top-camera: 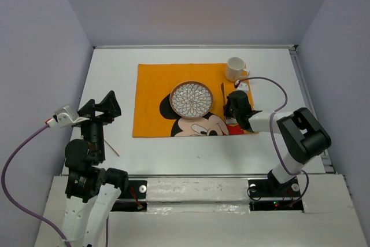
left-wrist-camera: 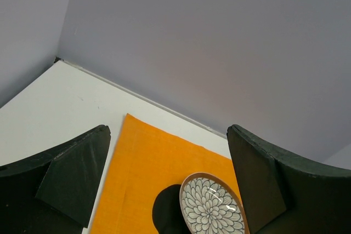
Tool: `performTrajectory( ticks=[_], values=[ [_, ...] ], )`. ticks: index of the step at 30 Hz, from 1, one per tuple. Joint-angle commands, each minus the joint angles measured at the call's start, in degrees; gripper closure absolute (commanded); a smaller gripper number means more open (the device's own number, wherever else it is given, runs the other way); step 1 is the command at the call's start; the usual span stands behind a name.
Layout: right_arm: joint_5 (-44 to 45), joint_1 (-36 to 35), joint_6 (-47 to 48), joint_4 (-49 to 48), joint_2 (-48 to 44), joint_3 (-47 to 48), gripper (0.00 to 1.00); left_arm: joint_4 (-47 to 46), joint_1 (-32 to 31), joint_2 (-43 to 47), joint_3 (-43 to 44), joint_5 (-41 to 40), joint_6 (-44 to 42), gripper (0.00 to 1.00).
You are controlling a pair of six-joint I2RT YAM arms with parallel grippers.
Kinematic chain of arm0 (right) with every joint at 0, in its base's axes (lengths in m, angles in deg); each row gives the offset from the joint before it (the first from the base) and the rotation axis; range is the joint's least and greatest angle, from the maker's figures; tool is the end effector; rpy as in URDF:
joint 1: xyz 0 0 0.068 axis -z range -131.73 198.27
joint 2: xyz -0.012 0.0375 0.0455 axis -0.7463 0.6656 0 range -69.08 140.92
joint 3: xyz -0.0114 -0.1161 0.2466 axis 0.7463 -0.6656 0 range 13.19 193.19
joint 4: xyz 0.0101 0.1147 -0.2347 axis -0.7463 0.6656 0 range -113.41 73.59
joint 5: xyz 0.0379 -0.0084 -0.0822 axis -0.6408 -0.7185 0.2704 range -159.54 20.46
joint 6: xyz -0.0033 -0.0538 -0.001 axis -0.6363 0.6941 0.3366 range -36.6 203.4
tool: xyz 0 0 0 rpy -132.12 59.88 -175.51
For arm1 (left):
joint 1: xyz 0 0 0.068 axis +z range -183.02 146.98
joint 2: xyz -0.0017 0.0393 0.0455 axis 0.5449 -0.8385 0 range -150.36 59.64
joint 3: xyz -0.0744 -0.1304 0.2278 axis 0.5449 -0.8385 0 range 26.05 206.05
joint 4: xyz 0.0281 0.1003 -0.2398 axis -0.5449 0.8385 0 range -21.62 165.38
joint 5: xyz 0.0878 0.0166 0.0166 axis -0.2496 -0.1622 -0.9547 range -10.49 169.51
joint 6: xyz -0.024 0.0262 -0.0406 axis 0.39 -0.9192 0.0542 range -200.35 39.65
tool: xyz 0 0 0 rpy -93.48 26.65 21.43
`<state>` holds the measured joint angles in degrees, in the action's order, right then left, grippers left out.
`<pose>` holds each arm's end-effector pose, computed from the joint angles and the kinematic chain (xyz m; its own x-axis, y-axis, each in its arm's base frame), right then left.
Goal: Set the dinner table for one person
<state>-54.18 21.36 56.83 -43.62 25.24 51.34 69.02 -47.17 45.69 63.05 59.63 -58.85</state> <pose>0.2840 0.1336 0.1430 -0.5780 0.1903 -0.7935 0.0148 0.9747 0.2230 0.0661 -0.0042 0.3692 0.3713 -0.4491 -0.8127 0.0657 0.8858 -0.4595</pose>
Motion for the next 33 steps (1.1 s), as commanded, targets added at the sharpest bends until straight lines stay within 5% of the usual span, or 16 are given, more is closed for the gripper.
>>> performTrajectory(
  ticks=[1, 2, 3, 8, 12, 20, 33],
  values=[
    [2.92, 0.37, -0.33, 3.85, -1.07, 3.59, 0.54, -3.28, -0.26, -0.99, -0.43, 0.45, -0.84, 0.01],
    [3.01, 0.37, -0.07, 4.90, -1.77, 3.68, 0.33, -3.28, -0.26, -1.07, -0.43, 0.46, -0.84, 0.01],
    [2.84, 0.37, 0.46, 5.52, -3.78, 3.86, 0.29, -3.28, -0.26, -0.99, -0.43, 0.54, -0.75, 0.01],
    [-1.55, -0.24, 0.64, 7.73, -11.17, 5.18, 0.28, -3.46, -0.17, -1.34, -0.43, 0.37, -0.93, 0.01],
    [-5.33, -7.43, 0.72, 7.73, -11.36, 9.99, 0.32, -4.07, -0.26, -1.95, -0.61, 0.54, -0.84, 0.01],
    [-8.93, -30.44, 8.19, 7.99, 13.82, 35.82, 0.34, -1.96, -0.26, -2.40, 2.73, -0.42, -1.54, 0.01],
    [-18.96, -43.30, 16.20, 22.75, 44.18, 78.27, 0.18, -3.37, -0.26, 1.21, 2.38, -5.87, -4.45, 0.01]
  ],
)
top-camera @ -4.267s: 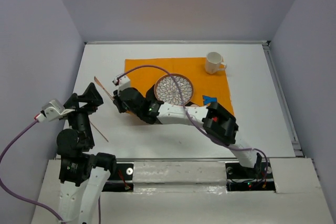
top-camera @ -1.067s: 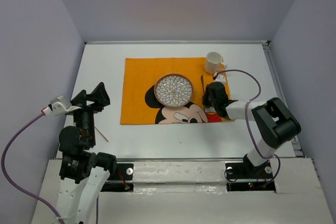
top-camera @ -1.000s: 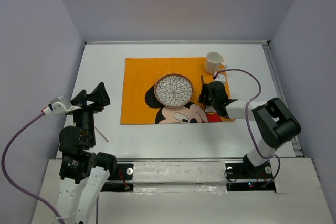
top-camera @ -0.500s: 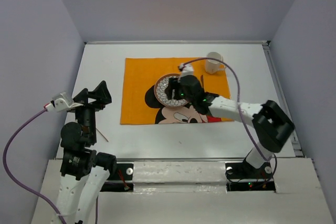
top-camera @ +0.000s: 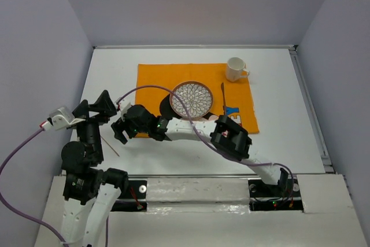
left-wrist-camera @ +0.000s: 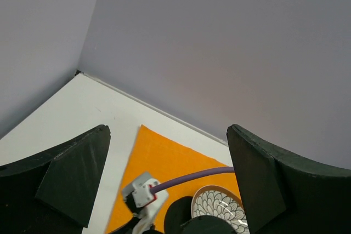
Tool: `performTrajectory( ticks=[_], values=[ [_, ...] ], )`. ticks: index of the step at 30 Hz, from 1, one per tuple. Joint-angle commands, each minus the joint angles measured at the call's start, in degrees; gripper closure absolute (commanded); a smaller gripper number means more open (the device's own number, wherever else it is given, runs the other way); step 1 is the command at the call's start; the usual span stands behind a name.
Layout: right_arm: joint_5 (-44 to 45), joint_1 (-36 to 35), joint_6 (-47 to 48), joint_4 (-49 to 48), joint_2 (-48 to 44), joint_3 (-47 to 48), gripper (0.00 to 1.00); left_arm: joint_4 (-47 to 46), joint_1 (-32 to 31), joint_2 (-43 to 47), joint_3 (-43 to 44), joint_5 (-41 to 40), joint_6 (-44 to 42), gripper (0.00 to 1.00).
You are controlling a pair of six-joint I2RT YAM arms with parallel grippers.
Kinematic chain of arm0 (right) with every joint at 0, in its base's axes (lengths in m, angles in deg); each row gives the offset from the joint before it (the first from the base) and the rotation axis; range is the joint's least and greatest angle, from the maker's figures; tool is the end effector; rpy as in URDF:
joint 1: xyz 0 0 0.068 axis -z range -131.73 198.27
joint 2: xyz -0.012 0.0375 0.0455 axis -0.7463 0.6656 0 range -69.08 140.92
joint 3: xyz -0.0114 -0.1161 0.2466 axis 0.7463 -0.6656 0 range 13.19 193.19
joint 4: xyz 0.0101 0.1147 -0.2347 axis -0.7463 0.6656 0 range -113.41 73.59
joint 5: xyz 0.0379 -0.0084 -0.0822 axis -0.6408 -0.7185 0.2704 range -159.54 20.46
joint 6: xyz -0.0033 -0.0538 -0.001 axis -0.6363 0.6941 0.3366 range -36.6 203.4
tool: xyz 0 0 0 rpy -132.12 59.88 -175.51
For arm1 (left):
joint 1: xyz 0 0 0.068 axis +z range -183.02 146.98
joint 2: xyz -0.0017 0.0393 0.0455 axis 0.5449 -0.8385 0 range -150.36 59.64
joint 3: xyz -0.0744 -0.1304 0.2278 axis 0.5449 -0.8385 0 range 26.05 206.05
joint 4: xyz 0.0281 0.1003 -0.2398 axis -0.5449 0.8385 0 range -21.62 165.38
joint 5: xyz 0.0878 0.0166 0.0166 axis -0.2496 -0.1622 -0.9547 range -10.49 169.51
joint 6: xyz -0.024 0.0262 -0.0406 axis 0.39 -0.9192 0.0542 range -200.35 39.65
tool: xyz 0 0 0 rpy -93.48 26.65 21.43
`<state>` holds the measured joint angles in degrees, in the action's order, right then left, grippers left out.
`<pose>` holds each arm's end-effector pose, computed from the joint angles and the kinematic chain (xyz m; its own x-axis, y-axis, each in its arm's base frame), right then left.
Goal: Set the dinner table for one person
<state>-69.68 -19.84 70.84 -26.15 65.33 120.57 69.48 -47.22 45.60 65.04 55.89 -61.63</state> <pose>0.2049 0.5105 0.1990 -0.3517 -0.2919 -0.8894 -0.8732 0.4448 0.1993 0.0600 -0.0005 0.3783 0.4130 -0.4079 -0.8143 0.0022 0.8945 -0.4470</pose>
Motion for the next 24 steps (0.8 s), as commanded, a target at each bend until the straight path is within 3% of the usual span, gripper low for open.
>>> performTrajectory(
  ticks=[1, 7, 19, 21, 24],
  values=[
    [-3.90, -3.06, 2.10, 5.73, 6.54, 10.65, 0.18, -4.44, -0.30, 1.47, -0.22, -2.22, -1.67, 0.01],
    [-4.16, -4.30, 1.84, 10.56, 14.29, 21.64, 0.19, -4.53, -0.31, 2.70, -1.19, -1.87, -1.58, 0.01],
    [-3.64, -5.36, 0.78, 13.90, 18.78, 26.48, 0.20, -4.97, -0.31, 5.08, -1.45, -2.49, -2.20, 0.01],
    [-3.11, -5.36, -0.53, 15.04, 18.96, 27.10, 0.27, -4.97, -0.31, 5.69, -1.45, -2.66, -2.37, 0.01],
    [-0.22, -5.89, -1.59, 19.43, 20.36, 31.38, 0.49, -4.97, -0.22, 6.31, -1.19, -3.19, -2.55, 0.01]
  ],
)
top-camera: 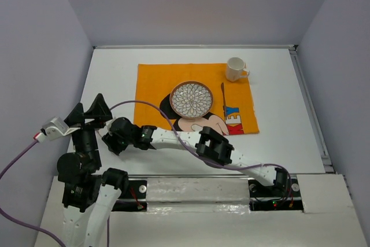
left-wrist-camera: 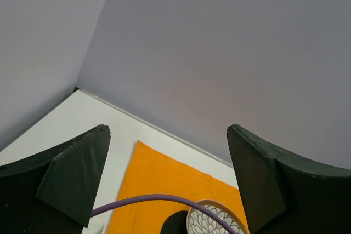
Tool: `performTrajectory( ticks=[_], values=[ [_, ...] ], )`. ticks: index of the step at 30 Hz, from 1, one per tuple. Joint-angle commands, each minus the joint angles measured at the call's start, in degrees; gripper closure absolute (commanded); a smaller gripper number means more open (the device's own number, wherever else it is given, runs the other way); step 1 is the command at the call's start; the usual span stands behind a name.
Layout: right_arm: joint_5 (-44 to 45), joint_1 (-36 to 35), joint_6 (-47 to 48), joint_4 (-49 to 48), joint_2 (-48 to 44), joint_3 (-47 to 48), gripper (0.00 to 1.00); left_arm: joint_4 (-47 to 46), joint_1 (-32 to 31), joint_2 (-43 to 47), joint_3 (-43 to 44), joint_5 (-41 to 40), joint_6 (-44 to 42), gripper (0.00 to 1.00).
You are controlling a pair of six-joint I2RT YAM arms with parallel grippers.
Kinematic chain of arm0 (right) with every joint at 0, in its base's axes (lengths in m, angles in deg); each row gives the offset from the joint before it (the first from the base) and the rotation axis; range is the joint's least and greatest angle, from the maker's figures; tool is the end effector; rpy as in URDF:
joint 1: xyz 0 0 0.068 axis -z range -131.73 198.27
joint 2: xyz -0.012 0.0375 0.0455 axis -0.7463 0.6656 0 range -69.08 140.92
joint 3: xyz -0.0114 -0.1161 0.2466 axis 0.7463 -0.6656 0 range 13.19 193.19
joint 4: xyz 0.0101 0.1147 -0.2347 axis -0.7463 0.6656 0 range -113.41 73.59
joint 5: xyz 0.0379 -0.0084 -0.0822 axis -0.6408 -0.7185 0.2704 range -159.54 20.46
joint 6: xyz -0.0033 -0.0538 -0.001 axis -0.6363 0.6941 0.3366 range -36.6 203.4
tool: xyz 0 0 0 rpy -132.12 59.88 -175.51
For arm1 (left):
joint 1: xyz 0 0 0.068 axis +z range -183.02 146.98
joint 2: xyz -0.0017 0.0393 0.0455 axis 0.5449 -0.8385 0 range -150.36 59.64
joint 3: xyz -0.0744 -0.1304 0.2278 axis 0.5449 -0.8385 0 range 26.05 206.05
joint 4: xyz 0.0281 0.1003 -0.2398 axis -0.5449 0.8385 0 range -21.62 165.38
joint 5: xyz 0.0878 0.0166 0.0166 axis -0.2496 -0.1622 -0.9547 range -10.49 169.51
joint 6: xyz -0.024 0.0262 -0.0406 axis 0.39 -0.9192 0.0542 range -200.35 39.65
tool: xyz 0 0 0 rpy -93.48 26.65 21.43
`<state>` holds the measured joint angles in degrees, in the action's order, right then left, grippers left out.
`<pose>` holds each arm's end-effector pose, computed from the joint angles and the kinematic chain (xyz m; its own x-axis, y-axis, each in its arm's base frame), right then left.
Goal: Set the dinner table for one person
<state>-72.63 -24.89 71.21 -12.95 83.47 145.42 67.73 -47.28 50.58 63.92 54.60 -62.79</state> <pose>0.1716 0.5738 0.1502 -0.3496 -0.4270 -0.8339 -0.9160 0.3427 0.2085 0.0402 0.0052 0.3779 0.4942 -0.4080 -0.7677 0.0179 0.8876 -0.4602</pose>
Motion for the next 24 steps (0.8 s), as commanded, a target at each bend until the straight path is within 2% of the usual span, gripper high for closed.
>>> performTrajectory(
  ticks=[1, 4, 5, 9, 14, 18, 21, 22, 24],
  values=[
    [5.26, -0.84, -2.75, 7.46, 2.57, 7.25, 0.53, -2.79, -0.24, 1.50, 0.19, -2.16, -1.48, 0.01],
    [8.17, -0.84, -4.16, 8.17, 1.44, 5.25, 0.71, -0.25, -0.24, 1.41, 0.97, -4.26, -1.30, 0.01],
    [9.23, -0.84, -4.42, 8.09, 0.74, 4.02, 0.83, 0.55, -0.24, 1.24, 1.33, -5.14, -0.95, 0.01],
    [11.36, -0.84, -5.13, 3.96, -2.60, -2.40, 1.00, 8.98, -0.24, -1.39, 3.52, -6.91, 2.47, 0.01],
    [10.91, 0.22, -5.92, -2.98, -9.09, -10.30, 1.00, 18.64, -0.24, -3.16, 5.28, -8.14, 7.66, 0.01],
    [8.11, 1.45, -6.71, -13.16, -15.60, -21.18, 1.00, 21.38, -0.24, -3.16, 6.43, -10.51, 9.50, 0.01],
    [3.37, 4.08, -12.75, -21.86, -21.05, -29.09, 1.00, 22.88, -0.33, -5.26, 8.09, -10.60, 10.56, 0.01],
    [-1.34, 4.95, -17.82, -24.67, -22.28, -31.22, 1.00, 23.84, -0.24, -5.96, 9.40, -10.86, 10.56, 0.01],
    [-5.33, 7.77, -26.34, -33.63, -25.54, -37.26, 1.00, 25.33, -0.33, -7.45, 11.86, -11.30, 10.56, 0.01]
  ],
)
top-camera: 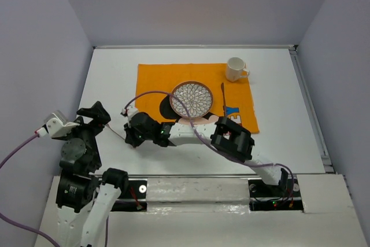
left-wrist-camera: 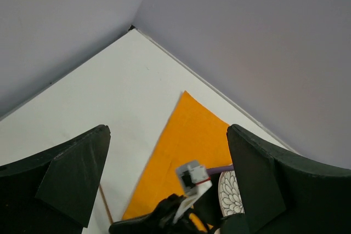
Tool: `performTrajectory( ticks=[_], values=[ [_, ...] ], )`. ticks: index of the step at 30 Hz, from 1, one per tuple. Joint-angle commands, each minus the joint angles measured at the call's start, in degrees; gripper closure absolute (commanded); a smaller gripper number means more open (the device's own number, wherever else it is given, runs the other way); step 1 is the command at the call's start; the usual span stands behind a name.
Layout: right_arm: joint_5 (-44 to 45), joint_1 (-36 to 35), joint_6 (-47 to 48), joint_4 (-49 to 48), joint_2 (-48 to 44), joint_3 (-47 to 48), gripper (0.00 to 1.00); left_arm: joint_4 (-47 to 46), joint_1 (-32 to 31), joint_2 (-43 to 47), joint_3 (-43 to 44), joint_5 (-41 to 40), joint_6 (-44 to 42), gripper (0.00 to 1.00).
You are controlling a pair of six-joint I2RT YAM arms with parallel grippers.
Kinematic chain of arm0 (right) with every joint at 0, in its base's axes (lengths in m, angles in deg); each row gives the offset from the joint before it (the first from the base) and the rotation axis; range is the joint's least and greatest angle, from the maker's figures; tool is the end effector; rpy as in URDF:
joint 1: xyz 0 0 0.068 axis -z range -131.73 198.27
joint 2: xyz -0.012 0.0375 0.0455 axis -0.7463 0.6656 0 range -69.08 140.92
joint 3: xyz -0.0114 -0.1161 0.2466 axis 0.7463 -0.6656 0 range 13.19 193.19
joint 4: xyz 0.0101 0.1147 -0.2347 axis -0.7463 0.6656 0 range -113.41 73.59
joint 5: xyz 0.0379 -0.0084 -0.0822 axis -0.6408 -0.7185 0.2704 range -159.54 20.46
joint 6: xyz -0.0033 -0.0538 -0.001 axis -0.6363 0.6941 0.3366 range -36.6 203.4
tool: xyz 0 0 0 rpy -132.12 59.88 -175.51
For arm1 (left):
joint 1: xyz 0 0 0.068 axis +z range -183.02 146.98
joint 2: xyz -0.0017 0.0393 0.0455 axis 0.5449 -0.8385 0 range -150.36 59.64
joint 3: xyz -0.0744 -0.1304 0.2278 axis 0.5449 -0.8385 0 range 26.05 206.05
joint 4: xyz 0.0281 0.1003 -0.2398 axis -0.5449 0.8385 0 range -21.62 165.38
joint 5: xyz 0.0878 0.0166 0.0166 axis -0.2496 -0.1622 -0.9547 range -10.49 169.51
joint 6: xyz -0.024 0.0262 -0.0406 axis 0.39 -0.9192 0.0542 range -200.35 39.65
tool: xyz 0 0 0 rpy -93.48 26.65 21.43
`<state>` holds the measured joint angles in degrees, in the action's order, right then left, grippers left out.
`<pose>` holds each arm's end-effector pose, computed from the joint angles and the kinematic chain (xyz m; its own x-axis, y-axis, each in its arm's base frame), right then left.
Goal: Set the dinner table for one person
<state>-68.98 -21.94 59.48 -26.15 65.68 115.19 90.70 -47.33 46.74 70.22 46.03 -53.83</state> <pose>0.1828 0.5073 0.1639 -0.5352 -0.2898 -0.7935 -0.7888 0.5075 0.3467 0.0469 0.0083 0.3669 0.2785 -0.4554 -0.8456 -0.2207 0.8265 -0.5178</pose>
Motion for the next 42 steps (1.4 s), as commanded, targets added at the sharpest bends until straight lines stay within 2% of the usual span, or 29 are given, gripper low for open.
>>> performTrajectory(
  ticks=[1, 2, 5, 9, 15, 18, 19, 22, 24, 28, 32, 37, 42],
  values=[
    [-11.95, 5.61, -17.18, -23.24, -8.63, -8.90, 1.00, 2.89, -0.28, -4.05, 6.28, -2.39, 1.51, 0.01],
    [-12.94, 6.92, -19.56, -27.97, -10.20, -10.57, 1.00, 3.33, -0.28, -4.49, 6.90, -2.04, 1.95, 0.01],
    [-13.57, 8.07, -24.06, -32.84, -12.84, -15.14, 1.00, 5.18, -0.28, -6.16, 6.82, 0.77, 3.27, 0.01],
    [-8.31, 9.22, -25.73, -36.71, -18.29, -25.41, 1.00, 4.75, -0.28, -8.88, 1.73, 6.57, 6.43, 0.01],
    [-4.87, 11.42, -28.72, -40.14, -21.47, -33.61, 1.00, -4.65, -0.28, -14.59, -7.33, 18.60, 11.08, 0.01],
    [-3.72, 11.94, -28.55, -42.08, -22.61, -36.24, 1.00, -12.45, -0.20, -17.14, -11.72, 20.80, 13.11, 0.02],
    [-3.55, 11.94, -28.46, -42.26, -22.87, -36.69, 1.00, -12.48, -0.20, -18.02, -12.95, 21.51, 13.81, 0.03],
    [-2.93, 11.94, -27.06, -42.52, -24.01, -38.35, 1.00, -20.36, -0.20, -21.79, -18.04, 22.14, 16.19, 0.09],
    [-2.49, 11.94, -26.70, -42.61, -24.80, -39.32, 1.00, -22.14, -0.20, -24.34, -19.37, 21.35, 17.07, 0.17],
    [-2.75, 11.94, -26.00, -42.87, -25.25, -40.38, 1.00, -28.73, -0.20, -28.73, -21.22, 21.08, 17.95, 0.22],
    [-3.54, 11.94, -26.00, -43.40, -25.16, -40.91, 1.00, -32.78, -0.20, -32.00, -21.49, 21.87, 18.48, 0.38],
    [-4.33, 11.94, -26.70, -44.28, -24.81, -41.61, 1.00, -36.47, -0.20, -35.26, -21.22, 23.28, 18.13, 0.44],
    [-5.13, 11.94, -27.40, -44.72, -24.02, -41.61, 1.00, -40.43, -0.20, -36.75, -23.33, 24.51, 18.92, 0.57]
  ],
)
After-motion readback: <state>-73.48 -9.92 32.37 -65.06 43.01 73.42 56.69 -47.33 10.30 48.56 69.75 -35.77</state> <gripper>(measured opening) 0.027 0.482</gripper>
